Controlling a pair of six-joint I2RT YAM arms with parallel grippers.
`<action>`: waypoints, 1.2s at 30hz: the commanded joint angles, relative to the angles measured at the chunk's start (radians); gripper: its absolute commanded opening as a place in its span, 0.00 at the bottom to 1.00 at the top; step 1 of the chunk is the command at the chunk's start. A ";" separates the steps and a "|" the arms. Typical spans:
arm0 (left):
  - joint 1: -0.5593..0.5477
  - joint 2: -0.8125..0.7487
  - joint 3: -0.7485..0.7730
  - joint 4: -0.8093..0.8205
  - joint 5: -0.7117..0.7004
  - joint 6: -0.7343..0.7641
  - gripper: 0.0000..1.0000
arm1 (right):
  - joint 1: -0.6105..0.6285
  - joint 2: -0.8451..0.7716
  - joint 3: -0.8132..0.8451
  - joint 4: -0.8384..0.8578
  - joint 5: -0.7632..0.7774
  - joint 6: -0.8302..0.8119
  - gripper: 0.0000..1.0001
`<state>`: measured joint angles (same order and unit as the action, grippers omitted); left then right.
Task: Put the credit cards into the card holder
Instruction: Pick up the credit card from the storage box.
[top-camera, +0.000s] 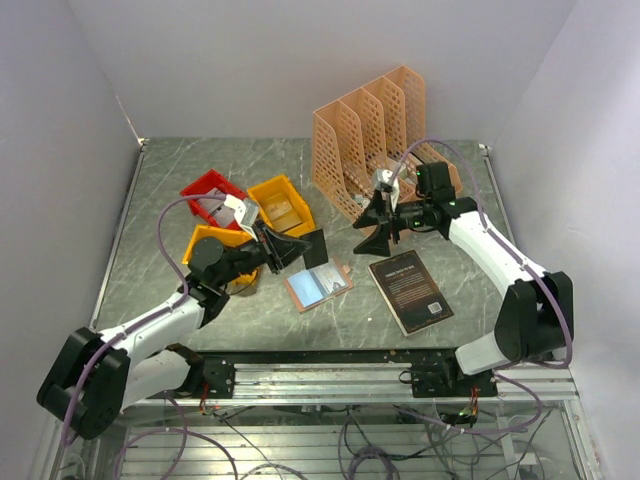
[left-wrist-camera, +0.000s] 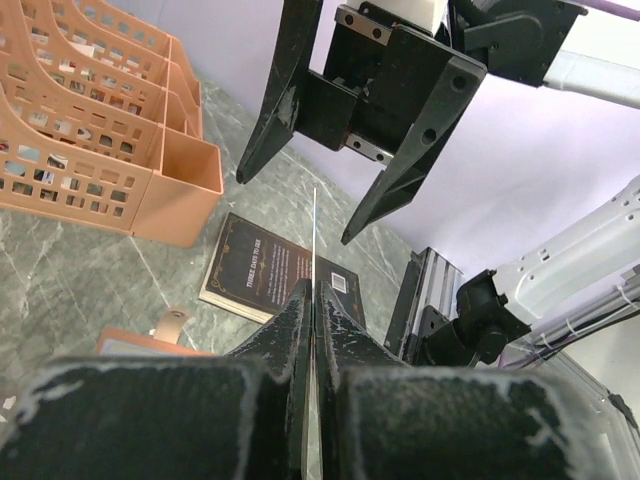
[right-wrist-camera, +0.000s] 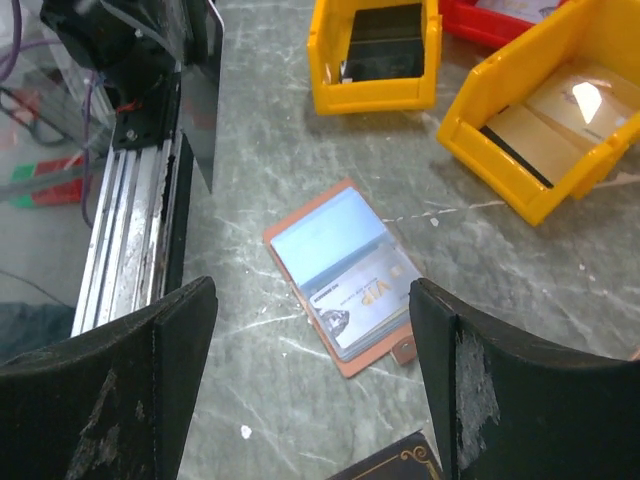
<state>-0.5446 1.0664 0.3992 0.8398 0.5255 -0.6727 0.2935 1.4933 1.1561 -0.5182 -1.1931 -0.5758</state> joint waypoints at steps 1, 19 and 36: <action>-0.011 0.037 0.032 0.117 0.018 0.040 0.07 | -0.034 -0.070 -0.112 0.283 -0.083 0.321 0.81; -0.098 0.179 0.050 0.207 0.052 0.089 0.07 | -0.078 -0.035 -0.159 0.334 -0.161 0.387 0.95; -0.153 0.270 0.104 0.160 0.071 0.119 0.07 | 0.032 0.024 -0.135 0.335 -0.163 0.442 0.55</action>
<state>-0.6804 1.3251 0.4736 0.9569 0.5922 -0.5865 0.2821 1.4918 0.9714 -0.0952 -1.3685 -0.0490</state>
